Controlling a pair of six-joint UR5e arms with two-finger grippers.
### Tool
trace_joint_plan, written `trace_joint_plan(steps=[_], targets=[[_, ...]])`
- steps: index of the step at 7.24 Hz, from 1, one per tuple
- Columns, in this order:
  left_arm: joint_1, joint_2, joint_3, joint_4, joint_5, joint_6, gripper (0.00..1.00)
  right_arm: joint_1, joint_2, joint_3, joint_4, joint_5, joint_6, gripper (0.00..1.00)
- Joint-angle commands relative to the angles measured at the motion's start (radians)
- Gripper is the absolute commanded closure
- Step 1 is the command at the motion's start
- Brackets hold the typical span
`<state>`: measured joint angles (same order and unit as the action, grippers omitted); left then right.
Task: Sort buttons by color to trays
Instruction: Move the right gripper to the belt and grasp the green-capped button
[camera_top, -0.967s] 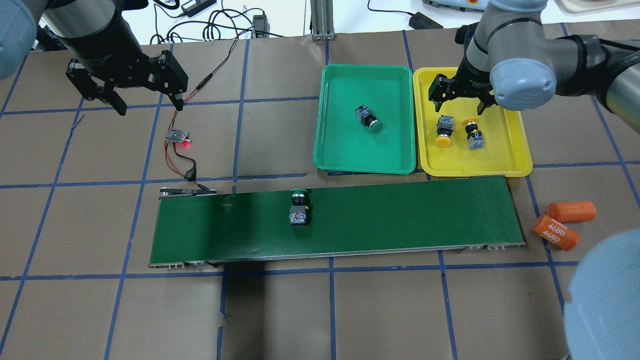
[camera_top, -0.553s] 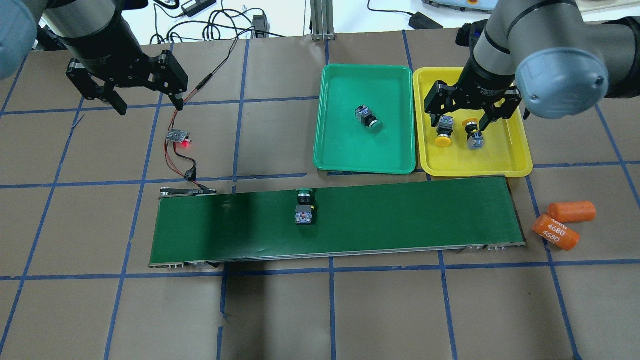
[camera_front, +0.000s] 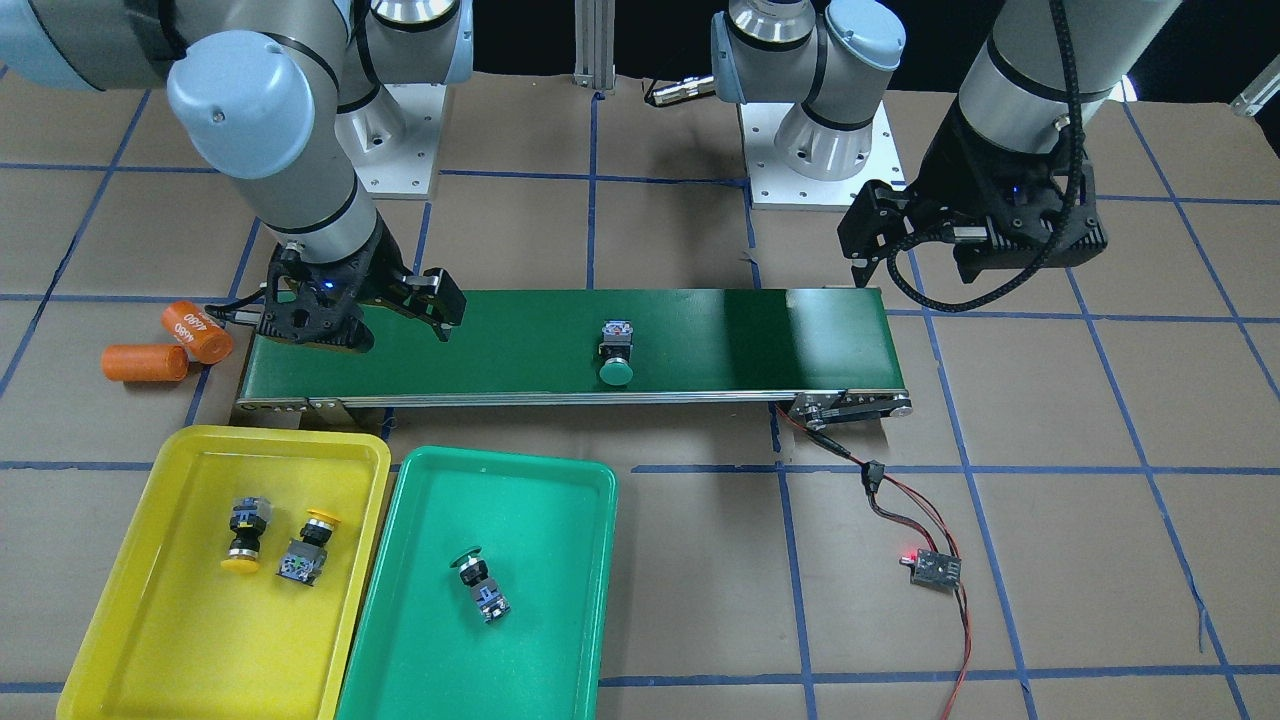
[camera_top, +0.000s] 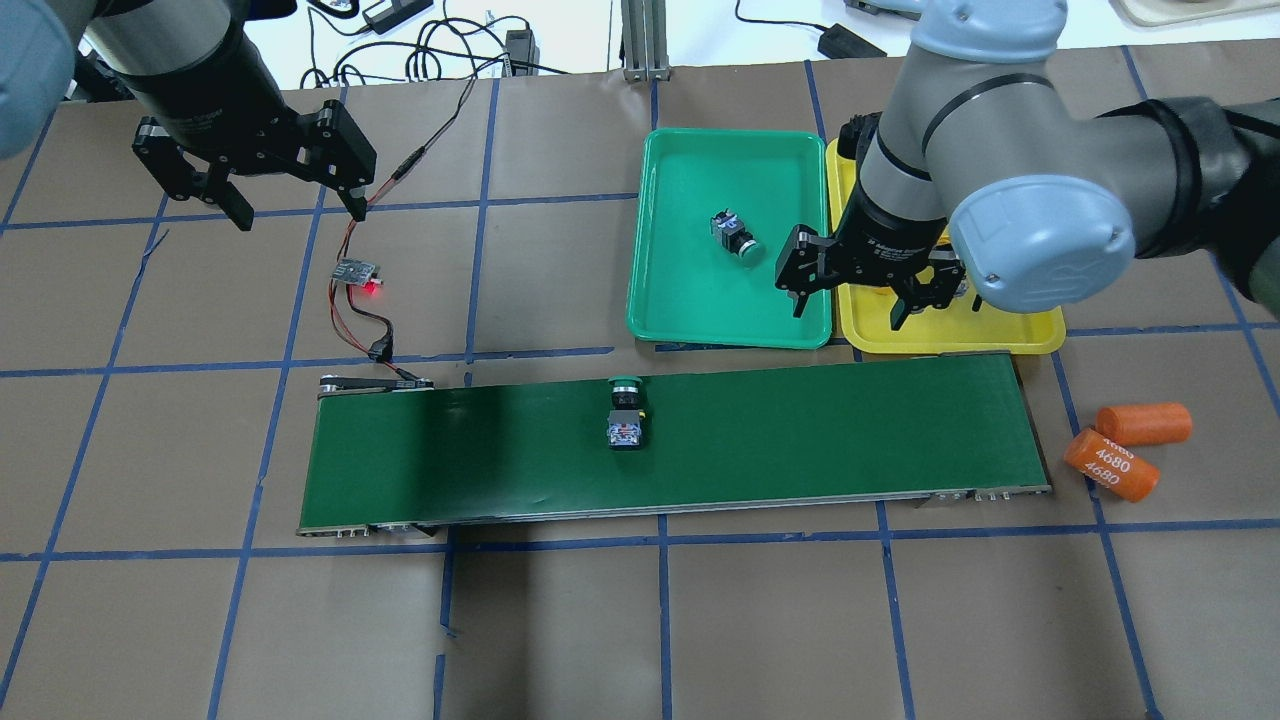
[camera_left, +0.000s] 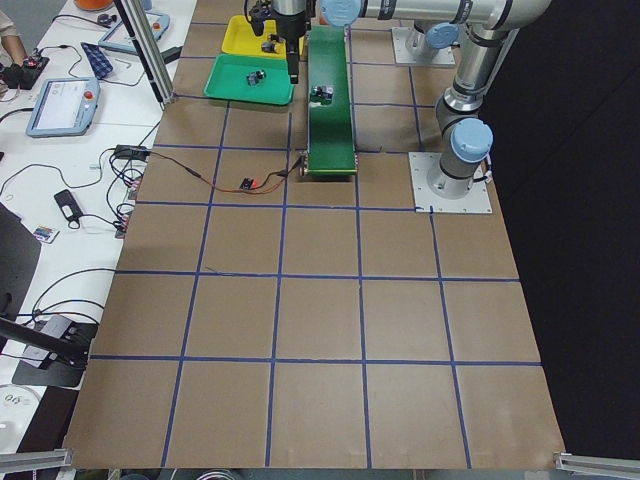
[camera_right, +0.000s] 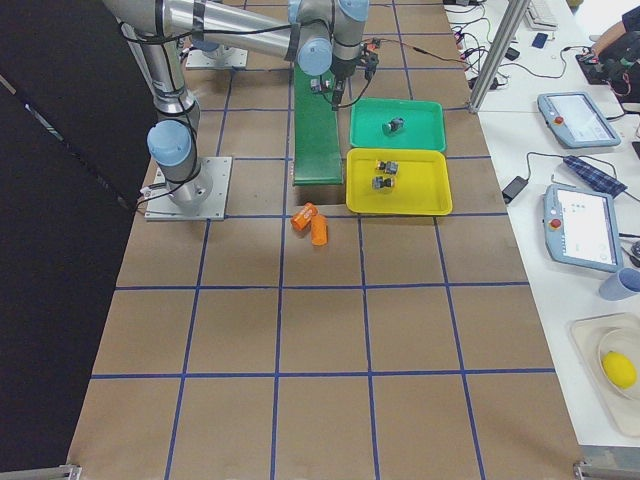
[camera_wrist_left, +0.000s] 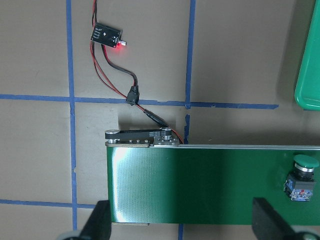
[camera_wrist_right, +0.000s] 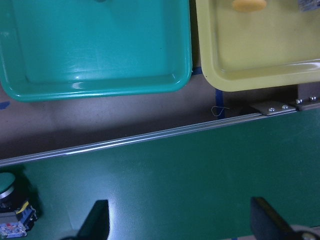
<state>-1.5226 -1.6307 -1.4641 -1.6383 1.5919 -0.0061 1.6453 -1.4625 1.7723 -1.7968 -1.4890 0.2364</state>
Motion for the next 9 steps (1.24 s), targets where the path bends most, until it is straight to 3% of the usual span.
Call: trace_joint_plan(steps=[1,3,9], targets=[[0.001,0.0,-0.001,0.0,0.0,0.0,0.0,0.023,-0.001,-0.004,-0.001,0.0,0.009,0.0],[0.001,-0.001,-0.001,0.002,-0.001,0.0,0.0,0.129,0.023,0.019,-0.112,0.001,0.017,0.0],[0.001,-0.003,0.002,0.003,-0.001,-0.006,0.0,0.309,0.155,0.068,-0.216,0.003,0.251,0.0]])
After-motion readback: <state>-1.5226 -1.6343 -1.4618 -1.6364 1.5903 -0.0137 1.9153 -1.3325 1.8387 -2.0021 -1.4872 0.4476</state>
